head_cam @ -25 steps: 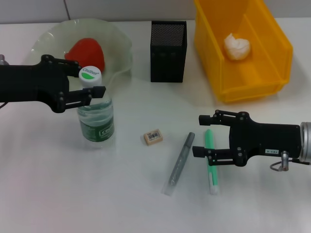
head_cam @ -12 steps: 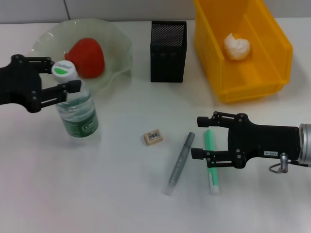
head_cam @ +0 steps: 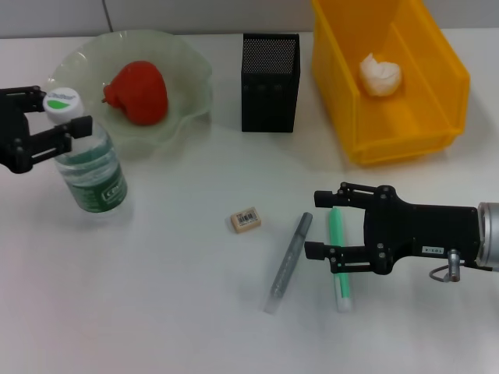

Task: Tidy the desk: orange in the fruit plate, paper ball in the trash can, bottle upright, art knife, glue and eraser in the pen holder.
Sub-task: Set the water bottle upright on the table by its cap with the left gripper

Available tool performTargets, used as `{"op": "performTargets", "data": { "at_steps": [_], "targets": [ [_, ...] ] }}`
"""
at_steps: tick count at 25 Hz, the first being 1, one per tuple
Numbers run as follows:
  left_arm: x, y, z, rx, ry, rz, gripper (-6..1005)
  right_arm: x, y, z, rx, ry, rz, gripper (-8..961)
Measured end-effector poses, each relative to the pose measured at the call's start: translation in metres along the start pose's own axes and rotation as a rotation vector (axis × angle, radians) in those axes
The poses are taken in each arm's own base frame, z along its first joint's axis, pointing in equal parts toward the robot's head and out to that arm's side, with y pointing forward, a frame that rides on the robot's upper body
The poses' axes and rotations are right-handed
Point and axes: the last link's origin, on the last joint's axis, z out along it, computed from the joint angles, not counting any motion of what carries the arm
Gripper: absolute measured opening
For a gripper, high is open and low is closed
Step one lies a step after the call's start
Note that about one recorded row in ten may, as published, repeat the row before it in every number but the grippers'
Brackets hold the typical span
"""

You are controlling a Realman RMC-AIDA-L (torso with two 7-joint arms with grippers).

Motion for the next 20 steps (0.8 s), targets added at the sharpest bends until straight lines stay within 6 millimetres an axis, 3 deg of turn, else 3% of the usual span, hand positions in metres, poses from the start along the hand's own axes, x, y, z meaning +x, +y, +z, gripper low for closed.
{"op": "performTargets", "data": {
  "at_steps": [20],
  "targets": [
    [-0.012, -0.010, 0.000, 0.093, 0.043, -0.038, 445, 0.000, -0.001, -0.001, 0.003, 0.005, -0.019, 814]
  ]
}}
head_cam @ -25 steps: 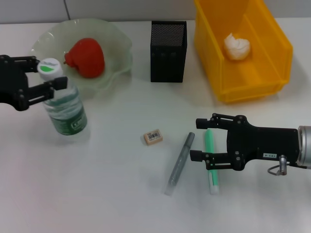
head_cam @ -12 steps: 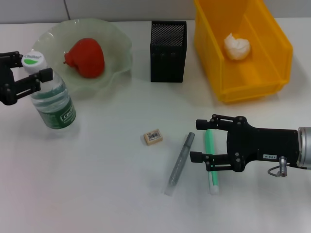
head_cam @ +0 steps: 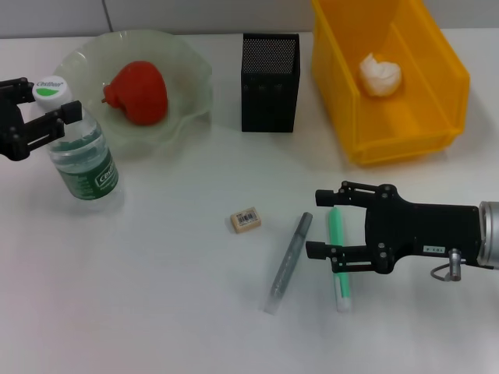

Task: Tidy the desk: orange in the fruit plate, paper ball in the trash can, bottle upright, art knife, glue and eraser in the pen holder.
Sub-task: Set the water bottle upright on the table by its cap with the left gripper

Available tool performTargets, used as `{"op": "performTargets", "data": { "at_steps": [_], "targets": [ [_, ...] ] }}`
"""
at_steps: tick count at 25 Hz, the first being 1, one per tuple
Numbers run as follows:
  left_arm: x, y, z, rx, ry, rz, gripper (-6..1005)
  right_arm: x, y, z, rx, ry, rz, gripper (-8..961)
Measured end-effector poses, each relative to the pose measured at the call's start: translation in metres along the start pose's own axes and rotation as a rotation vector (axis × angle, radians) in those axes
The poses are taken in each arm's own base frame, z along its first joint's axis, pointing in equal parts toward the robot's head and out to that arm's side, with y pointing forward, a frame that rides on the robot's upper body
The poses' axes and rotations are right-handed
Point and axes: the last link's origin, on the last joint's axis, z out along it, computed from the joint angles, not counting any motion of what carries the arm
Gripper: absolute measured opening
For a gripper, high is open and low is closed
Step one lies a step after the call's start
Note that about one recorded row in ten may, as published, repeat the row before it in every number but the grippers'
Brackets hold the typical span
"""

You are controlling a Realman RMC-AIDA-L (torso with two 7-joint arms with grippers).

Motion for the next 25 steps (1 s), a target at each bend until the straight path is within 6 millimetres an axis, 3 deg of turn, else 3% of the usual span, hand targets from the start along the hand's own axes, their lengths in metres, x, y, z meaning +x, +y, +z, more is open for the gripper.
{"op": "performTargets", "data": {
  "at_steps": [25],
  "targets": [
    [-0.0092, 0.0004, 0.0047, 0.007, -0.011, 0.004, 445, 0.0001, -0.0005, -0.0008, -0.005, 0.010, -0.007, 813]
  ]
}}
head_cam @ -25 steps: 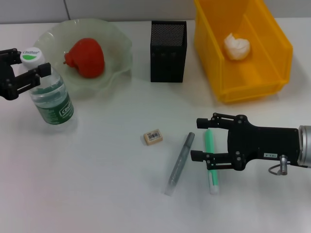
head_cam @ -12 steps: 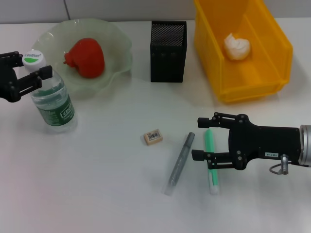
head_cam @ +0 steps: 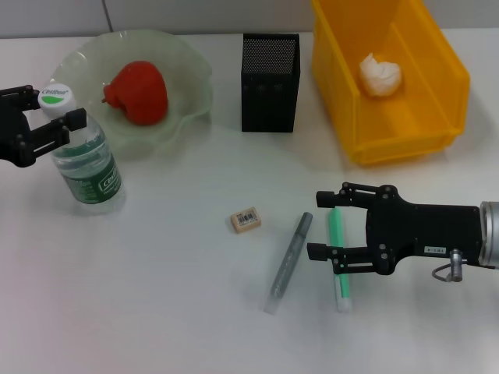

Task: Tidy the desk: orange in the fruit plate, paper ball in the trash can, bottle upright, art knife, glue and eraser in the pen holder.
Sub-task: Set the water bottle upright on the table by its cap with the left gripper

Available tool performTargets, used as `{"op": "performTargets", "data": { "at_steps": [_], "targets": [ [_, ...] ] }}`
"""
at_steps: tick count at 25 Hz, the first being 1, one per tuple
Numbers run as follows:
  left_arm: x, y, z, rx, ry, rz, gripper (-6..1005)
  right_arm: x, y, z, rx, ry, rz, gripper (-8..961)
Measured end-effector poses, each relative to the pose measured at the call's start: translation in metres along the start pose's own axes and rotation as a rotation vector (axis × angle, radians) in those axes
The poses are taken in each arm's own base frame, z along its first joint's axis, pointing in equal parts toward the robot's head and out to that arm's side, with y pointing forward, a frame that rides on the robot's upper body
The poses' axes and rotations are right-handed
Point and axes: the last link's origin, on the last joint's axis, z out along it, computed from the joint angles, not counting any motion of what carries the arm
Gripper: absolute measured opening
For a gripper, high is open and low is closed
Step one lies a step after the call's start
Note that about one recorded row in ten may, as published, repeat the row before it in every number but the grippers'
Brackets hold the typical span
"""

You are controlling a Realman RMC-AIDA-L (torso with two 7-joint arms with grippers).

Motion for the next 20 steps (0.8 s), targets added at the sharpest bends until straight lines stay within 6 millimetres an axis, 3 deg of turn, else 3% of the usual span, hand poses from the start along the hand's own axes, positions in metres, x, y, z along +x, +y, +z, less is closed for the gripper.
{"op": "performTargets", "data": {
  "at_steps": [20],
  "targets": [
    [0.0009, 0.0010, 0.0007, -0.009, 0.002, 0.012, 444, 0.0005, -0.0003, 0.0007, 0.004, 0.002, 0.001, 813]
  ]
}}
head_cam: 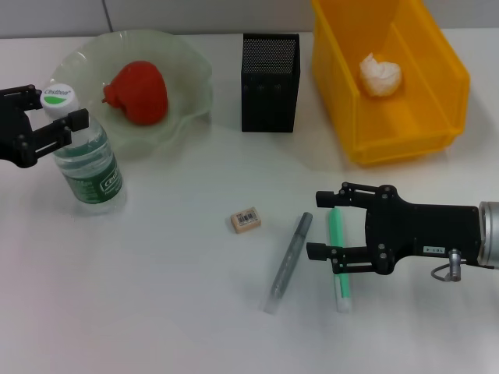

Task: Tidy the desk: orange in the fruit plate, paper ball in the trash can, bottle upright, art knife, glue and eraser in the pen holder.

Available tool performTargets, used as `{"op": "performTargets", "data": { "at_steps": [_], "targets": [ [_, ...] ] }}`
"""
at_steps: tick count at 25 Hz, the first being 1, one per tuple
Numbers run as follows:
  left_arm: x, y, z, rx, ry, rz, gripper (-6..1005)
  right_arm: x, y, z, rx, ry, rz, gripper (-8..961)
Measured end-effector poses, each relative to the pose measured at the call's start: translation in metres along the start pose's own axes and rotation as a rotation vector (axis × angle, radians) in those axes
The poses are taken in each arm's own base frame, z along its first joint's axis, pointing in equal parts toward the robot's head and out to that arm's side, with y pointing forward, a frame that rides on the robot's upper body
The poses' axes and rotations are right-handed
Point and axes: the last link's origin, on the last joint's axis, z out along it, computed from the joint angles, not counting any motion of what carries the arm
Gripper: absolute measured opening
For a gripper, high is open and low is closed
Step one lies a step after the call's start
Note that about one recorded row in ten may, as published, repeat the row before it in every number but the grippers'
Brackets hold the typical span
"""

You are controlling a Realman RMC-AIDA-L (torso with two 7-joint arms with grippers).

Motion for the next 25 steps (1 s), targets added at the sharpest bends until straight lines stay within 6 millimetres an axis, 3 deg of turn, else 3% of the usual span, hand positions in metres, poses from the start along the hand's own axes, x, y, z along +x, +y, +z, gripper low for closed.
{"op": "performTargets", "data": {
  "at_steps": [17, 25],
  "targets": [
    [-0.0002, -0.0002, -0.0005, 0.007, 0.005, -0.003, 474, 0.0006, 0.0005, 0.0002, 0.000, 0.000, 0.003, 808],
    [-0.0002, 0.0001, -0.0005, 0.005, 0.006, -0.004, 731, 0.0011, 0.0009, -0.0002, 0.000, -0.001, 0.005, 806]
  ]
}}
